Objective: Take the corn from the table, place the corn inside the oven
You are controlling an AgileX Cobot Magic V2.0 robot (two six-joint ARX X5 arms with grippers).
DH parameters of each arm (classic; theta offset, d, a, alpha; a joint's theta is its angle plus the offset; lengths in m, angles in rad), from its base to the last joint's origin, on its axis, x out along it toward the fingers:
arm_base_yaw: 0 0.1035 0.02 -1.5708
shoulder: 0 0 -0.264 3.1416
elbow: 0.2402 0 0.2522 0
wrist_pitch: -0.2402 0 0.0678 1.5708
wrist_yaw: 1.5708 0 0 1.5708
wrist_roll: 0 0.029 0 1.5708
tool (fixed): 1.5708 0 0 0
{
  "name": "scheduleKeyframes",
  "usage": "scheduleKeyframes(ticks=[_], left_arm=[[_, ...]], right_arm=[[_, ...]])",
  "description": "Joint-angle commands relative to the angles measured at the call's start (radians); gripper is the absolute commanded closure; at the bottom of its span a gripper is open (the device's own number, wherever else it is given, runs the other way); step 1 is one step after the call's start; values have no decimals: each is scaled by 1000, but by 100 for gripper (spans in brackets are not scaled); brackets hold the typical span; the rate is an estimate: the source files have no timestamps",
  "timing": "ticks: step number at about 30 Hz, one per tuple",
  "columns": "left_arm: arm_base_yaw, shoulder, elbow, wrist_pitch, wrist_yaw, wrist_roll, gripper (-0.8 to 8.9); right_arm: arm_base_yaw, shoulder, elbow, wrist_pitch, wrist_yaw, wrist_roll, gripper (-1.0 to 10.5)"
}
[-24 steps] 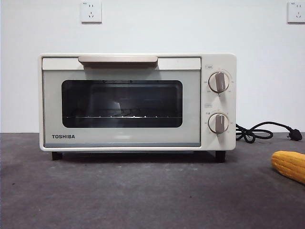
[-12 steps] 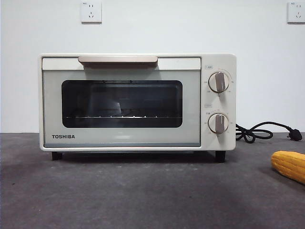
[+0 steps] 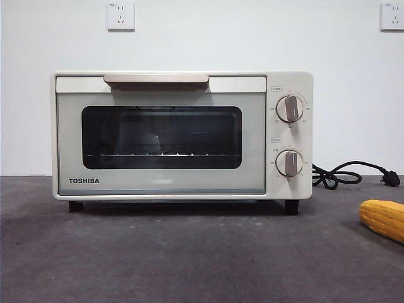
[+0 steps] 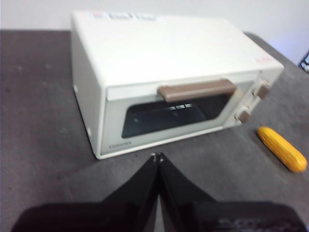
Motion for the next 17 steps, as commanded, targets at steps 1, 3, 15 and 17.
scheduleKeyframes(ticks=[1, 3, 15, 17], left_arm=[[-20, 6, 4, -3, 8, 26, 819], [-29, 10, 5, -8, 8, 26, 819], [-39, 18, 8, -23, 47, 36, 818], [-39, 18, 9, -20, 50, 36, 819]], right_arm=[[0, 14, 26, -26, -12, -42, 958], [0, 19, 31, -30, -17, -50, 958], [0, 19, 31, -45, -17, -51, 545], [0, 19, 32, -45, -17, -50, 325]])
